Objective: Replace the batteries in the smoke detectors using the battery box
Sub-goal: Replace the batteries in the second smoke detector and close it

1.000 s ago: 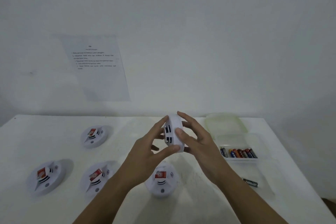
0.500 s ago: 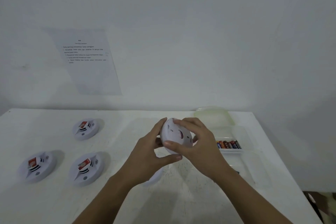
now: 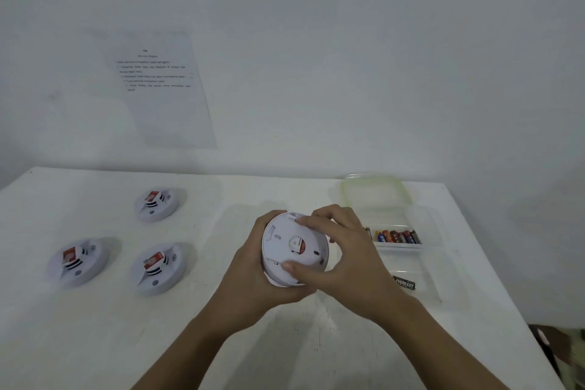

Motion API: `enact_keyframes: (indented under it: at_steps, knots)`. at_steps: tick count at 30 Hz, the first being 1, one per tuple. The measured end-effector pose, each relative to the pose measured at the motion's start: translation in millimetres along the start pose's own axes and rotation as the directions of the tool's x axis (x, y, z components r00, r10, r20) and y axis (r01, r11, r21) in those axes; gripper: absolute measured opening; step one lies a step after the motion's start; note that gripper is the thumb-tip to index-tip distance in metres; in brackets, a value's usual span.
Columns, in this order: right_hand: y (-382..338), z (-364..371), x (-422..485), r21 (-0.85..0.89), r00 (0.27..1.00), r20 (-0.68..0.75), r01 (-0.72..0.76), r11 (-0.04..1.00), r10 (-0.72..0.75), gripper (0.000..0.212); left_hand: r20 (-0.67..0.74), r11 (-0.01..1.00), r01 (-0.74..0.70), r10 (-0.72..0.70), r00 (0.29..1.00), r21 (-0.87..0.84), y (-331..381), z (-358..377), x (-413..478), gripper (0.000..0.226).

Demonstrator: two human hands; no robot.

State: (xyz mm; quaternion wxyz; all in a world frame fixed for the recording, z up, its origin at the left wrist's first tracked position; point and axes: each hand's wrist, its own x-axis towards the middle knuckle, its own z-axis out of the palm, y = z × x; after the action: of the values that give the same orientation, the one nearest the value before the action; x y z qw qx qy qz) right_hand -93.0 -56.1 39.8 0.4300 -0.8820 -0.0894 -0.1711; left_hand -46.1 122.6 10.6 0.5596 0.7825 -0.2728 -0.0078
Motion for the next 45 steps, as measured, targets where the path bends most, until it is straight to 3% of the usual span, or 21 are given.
enact_keyframes:
  at_steps: [5,11,14,19,24,30,34,41,45]
  knots:
    - [-6.8,4.3,0.1,-0.095,0.996,0.029,0.083,0.992,-0.080,0.060,-0.012,0.999,-0.019,0.019,1.000,-0.029,2.1,-1.5,-5.3,0.081]
    - [-12.4,10.4,1.1,-0.170,0.988,0.135,0.100,0.980,-0.078,0.063,0.046,1.000,0.014,-0.014,0.999,-0.008,-6.4,-13.2,-11.3,0.085]
    - [-14.2,13.1,0.9,-0.185,0.989,0.122,0.110,0.977,-0.088,0.063,0.039,1.000,0.017,-0.017,0.999,0.006,-0.3,-15.9,-12.5,0.084]
    - [-16.8,12.5,3.3,-0.143,0.986,0.136,0.116,0.983,-0.096,0.061,0.066,1.000,0.016,-0.014,0.998,-0.024,0.1,-19.6,-11.1,0.085]
    - [-18.0,9.2,9.3,-0.153,0.977,0.184,0.139,0.978,-0.110,0.054,0.196,0.998,0.055,-0.050,0.979,-0.018,0.5,-30.1,-6.6,0.090]
    - [-18.9,8.5,15.2,-0.186,0.971,0.215,0.143,0.972,-0.102,0.051,0.239,0.999,0.037,-0.037,0.970,0.003,12.6,-37.2,5.1,0.087]
    - [-17.4,3.3,16.9,-0.121,0.972,0.217,0.120,0.985,-0.091,0.052,0.264,1.000,0.026,-0.022,0.964,-0.011,16.8,-39.7,10.4,0.087]
    - [-4.9,-12.2,11.7,-0.108,0.992,0.084,0.105,0.989,-0.096,0.062,0.274,0.999,0.019,-0.011,0.962,-0.026,22.8,-39.4,19.4,0.088]
    - [-5.0,-11.6,10.0,-0.090,0.989,0.138,0.070,0.993,-0.057,0.068,0.277,1.000,0.012,-0.010,0.961,-0.004,22.4,-38.4,20.7,0.087]
